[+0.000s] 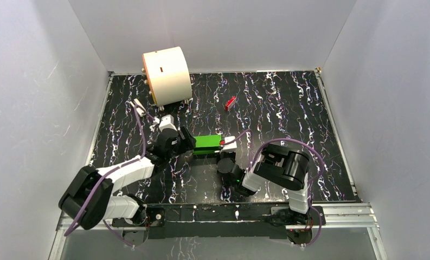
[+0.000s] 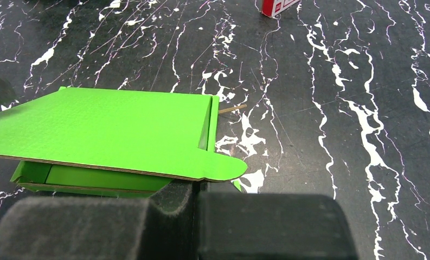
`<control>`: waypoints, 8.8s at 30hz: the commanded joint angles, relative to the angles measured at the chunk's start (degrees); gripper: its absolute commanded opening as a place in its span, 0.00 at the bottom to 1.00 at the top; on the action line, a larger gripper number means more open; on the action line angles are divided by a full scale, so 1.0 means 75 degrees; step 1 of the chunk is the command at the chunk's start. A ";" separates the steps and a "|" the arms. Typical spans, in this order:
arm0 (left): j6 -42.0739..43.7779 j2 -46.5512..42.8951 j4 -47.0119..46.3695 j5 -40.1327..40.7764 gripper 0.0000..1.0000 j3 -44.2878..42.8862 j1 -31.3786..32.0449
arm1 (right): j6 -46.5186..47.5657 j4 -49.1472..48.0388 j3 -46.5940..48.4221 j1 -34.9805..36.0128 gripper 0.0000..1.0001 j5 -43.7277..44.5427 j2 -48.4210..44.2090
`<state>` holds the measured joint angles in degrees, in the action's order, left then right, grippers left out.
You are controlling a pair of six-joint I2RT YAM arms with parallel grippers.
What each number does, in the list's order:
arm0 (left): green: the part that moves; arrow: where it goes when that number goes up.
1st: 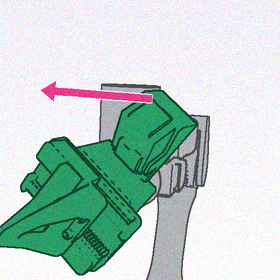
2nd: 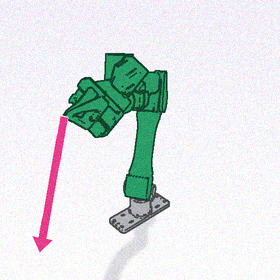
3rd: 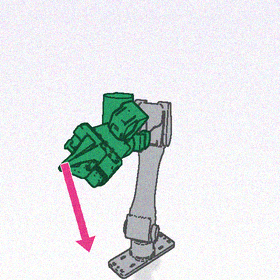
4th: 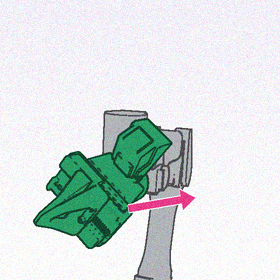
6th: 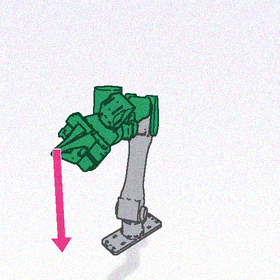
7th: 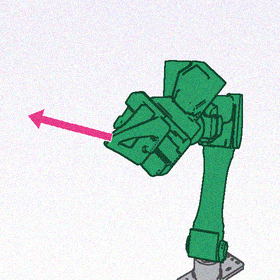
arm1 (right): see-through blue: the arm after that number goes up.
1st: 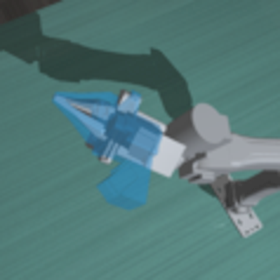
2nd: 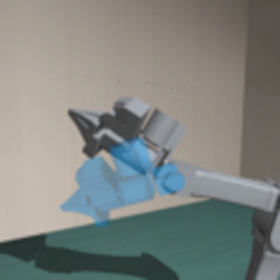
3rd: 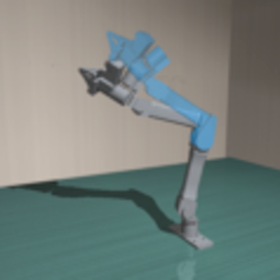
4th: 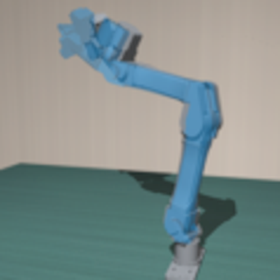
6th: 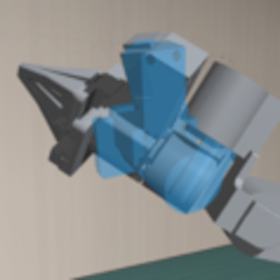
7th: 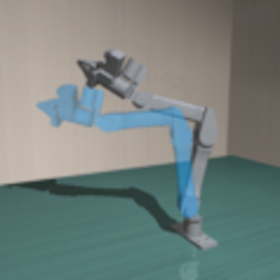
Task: Fold the paper box
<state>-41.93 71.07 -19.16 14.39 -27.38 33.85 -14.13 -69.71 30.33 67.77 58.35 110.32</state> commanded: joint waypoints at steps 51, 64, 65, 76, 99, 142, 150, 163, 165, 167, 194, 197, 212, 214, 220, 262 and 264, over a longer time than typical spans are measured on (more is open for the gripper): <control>-0.0163 0.3132 -0.0827 -0.1284 0.43 -0.0091 -0.0259 | -0.0896 0.7496 -0.0201 0.0105 0.92 -0.2482 -0.4945; -0.0214 0.2993 -0.0854 -0.1321 0.43 0.0003 -0.0259 | -0.1991 0.6784 0.0905 -0.1568 0.85 -0.3859 -0.4965; -0.0218 0.2986 -0.0872 -0.1327 0.43 0.0014 -0.0259 | -0.2074 0.6696 0.0990 -0.1609 0.84 -0.3814 -0.4767; -0.0299 0.2835 -0.0888 -0.1497 0.43 0.0087 -0.0259 | -0.3284 0.5918 0.0721 -0.2039 0.66 -0.4854 -0.3308; -0.0553 0.2344 -0.0993 -0.2146 0.39 0.0520 -0.0252 | -0.4003 0.5631 0.0348 -0.2137 0.35 -0.5293 -0.2210; -0.2413 -0.1869 0.1708 -0.2239 0.73 0.1174 -0.0250 | -0.0904 0.5431 0.0578 -0.1872 0.37 -0.5149 -0.1190; -0.2825 -0.1077 0.0385 -0.2765 0.70 0.1568 -0.0224 | -0.1253 0.5480 0.0608 -0.1725 0.37 -0.4901 -0.1176; -0.2454 0.0846 -0.0873 -0.3262 0.34 0.1801 -0.0165 | -0.1561 0.5443 0.0298 -0.1701 0.36 -0.5121 -0.1318; -0.2170 0.1049 -0.0706 -0.3205 0.23 0.1713 -0.0165 | -0.1561 0.5510 0.0241 -0.1702 0.36 -0.5108 -0.1414; -0.1912 0.1233 -0.0553 -0.3161 0.15 0.1627 -0.0159 | -0.1536 0.5615 0.0213 -0.1707 0.36 -0.5099 -0.1548; -0.0903 0.1364 0.0243 -0.2937 0.15 0.0979 -0.0165 | -0.0301 0.5471 -0.0160 -0.2581 0.32 -0.6846 -0.2028; -0.0930 0.1226 0.0325 -0.2925 0.23 0.0994 -0.0165 | 0.0080 0.5479 0.0229 -0.2805 0.32 -0.7189 -0.1928; 0.0514 0.0209 0.1752 -0.0658 0.62 -0.0774 -0.0288 | 0.1359 0.7055 0.2389 -0.3013 0.50 -0.7232 -0.2272; 0.0767 0.0568 0.1697 -0.0762 0.62 -0.1051 -0.0297 | 0.1023 0.7320 0.2429 -0.3012 0.54 -0.6960 -0.2534; 0.1373 0.1539 0.1615 -0.0997 0.63 -0.1758 -0.0294 | -0.1087 0.8272 0.2129 -0.2976 0.64 -0.6588 -0.3578; -0.0601 0.1034 0.0893 -0.3747 0.47 0.0241 -0.0294 | -0.1724 0.8602 0.2822 -0.3010 0.42 -0.7163 -0.2097; -0.0504 0.0668 0.1319 -0.3110 0.49 0.0183 -0.0294 | -0.1631 0.8740 0.2789 -0.3047 0.43 -0.6923 -0.2311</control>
<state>-45.80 79.70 -17.28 -11.03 -26.98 30.89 -30.13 -6.35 48.49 44.71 5.78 94.24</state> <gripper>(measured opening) 0.472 0.418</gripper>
